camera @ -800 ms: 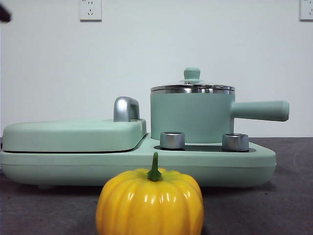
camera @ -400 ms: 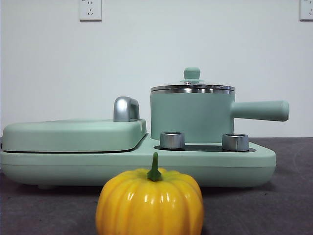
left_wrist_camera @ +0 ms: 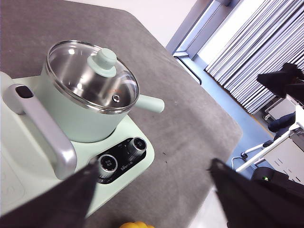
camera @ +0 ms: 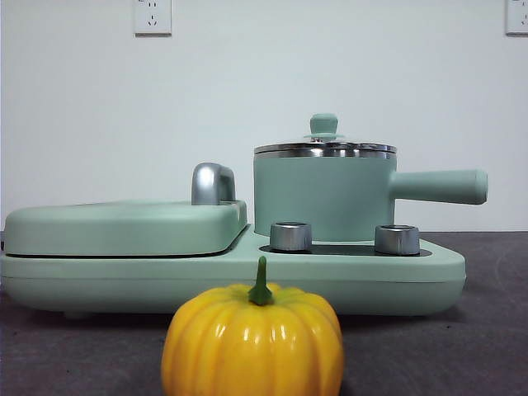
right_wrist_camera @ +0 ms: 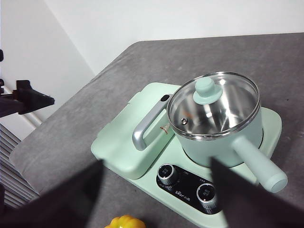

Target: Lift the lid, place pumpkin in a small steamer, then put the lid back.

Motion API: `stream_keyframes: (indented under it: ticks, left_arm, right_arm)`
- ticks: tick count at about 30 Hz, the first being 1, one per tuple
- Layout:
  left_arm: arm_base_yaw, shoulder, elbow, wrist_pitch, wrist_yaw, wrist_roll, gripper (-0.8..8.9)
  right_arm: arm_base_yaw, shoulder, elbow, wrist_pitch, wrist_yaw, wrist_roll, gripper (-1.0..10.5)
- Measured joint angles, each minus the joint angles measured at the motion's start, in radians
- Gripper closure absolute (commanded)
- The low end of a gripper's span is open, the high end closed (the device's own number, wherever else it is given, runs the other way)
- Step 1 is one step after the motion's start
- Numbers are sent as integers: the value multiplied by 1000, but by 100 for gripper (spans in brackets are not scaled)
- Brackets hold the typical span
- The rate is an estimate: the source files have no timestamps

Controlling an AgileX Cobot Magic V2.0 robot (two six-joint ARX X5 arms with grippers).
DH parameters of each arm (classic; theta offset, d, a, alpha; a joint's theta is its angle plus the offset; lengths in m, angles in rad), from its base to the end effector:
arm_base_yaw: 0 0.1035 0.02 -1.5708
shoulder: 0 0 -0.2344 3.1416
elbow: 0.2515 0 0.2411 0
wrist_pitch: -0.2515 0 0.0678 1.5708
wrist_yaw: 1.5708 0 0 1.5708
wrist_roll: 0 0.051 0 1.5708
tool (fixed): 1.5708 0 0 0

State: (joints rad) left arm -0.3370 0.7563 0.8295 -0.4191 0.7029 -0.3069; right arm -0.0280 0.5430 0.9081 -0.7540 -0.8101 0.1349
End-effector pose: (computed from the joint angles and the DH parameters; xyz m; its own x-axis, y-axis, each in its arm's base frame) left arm 0.1575 -0.0901 0.3051 0.4637 -0.8474 -0.2587 0.6910 0.5286 -0.4931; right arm 0.1123 0.0338 0.3250 0.6580 0.7062 -0.2614 -0.5938 0.7001 0.3966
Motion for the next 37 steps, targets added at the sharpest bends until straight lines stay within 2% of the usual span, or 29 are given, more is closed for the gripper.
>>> stream_keyframes:
  ticks: [11, 18, 23, 29, 37]
  left_arm:
    - [-54, 166, 87, 49, 0, 5, 336]
    - [-124, 386, 240, 31, -34, 72, 335]
    - [-173, 552, 398, -2, -119, 142, 335]
    - [-245, 730, 573, -7, -302, 241, 336]
    - [-326, 872, 645, 52, -455, 336, 342]
  right_arm:
    - [0, 0, 0, 0, 0, 3, 487]
    - [0, 0, 0, 0, 0, 5, 487]
    - [0, 0, 0, -1, 1, 12, 487]
    - [0, 0, 0, -17, 1, 24, 488]
    - [0, 0, 0, -17, 0, 31, 488]
